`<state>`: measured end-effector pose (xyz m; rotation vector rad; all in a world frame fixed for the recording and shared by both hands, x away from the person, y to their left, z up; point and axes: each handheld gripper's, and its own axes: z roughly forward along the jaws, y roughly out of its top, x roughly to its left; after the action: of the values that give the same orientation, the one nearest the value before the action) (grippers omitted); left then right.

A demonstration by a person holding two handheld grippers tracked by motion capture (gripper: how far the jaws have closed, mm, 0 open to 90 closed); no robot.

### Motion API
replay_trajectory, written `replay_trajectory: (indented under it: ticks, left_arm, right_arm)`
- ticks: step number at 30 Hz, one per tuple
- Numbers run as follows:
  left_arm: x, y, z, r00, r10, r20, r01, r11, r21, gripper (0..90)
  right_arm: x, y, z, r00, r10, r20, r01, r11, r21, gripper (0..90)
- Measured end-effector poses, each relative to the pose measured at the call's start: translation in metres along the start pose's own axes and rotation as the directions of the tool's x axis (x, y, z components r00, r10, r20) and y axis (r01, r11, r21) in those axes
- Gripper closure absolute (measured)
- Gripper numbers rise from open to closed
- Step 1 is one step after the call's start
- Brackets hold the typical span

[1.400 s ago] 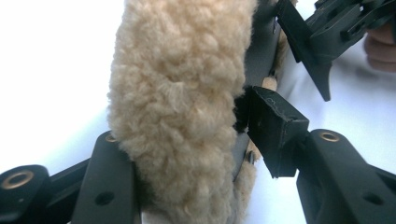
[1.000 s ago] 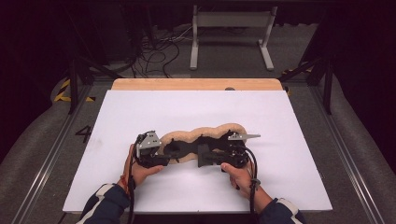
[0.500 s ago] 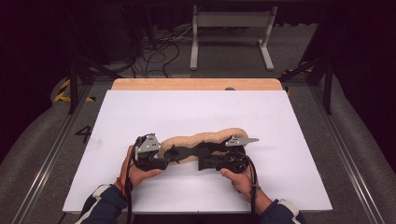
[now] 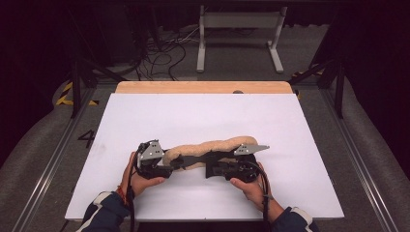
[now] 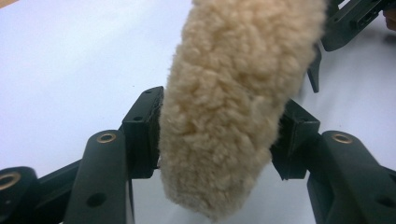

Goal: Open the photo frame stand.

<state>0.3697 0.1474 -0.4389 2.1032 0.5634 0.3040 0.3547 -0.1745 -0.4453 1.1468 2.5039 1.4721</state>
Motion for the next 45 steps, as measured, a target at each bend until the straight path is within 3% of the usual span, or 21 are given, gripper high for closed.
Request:
replay_trajectory:
  ticks: [14, 23, 32, 34, 39, 45]
  left_arm:
    - [-0.007, -0.001, -0.001, 0.9999, 0.010, 0.003, -0.010, 0.9995, 0.031, 44.2]
    - [-0.010, 0.000, 0.000, 0.9995, 0.029, 0.013, -0.030, 0.9986, 0.044, 42.3]
    - [-0.010, -0.002, -0.006, 0.9996, 0.027, 0.008, -0.027, 0.9989, 0.039, 41.6]
    - [-0.010, -0.002, -0.007, 0.9996, 0.028, 0.005, -0.028, 0.9989, 0.037, 41.5]
    - [-0.012, -0.001, -0.010, 0.9993, 0.036, -0.003, -0.036, 0.9987, 0.035, 41.2]
    - [-0.014, -0.002, -0.015, 0.9991, 0.041, -0.006, -0.041, 0.9987, 0.029, 40.7]
  right_arm:
    - [0.008, -0.006, -0.002, 0.9983, -0.051, 0.031, 0.050, 0.998, 0.027, 62.3]
    - [0.016, -0.009, -0.002, 0.9874, -0.147, 0.057, 0.144, 0.988, 0.065, 58.0]
    - [0.017, -0.012, -0.007, 0.9860, -0.159, 0.051, 0.155, 0.985, 0.070, 55.4]
    - [0.017, -0.014, -0.012, 0.9872, -0.158, 0.021, 0.157, 0.986, 0.060, 55.6]
    - [0.023, -0.017, -0.022, 0.9762, -0.212, 0.044, 0.210, 0.976, 0.055, 55.6]
    - [0.024, -0.019, -0.038, 0.9659, -0.243, 0.088, 0.241, 0.970, 0.032, 56.8]
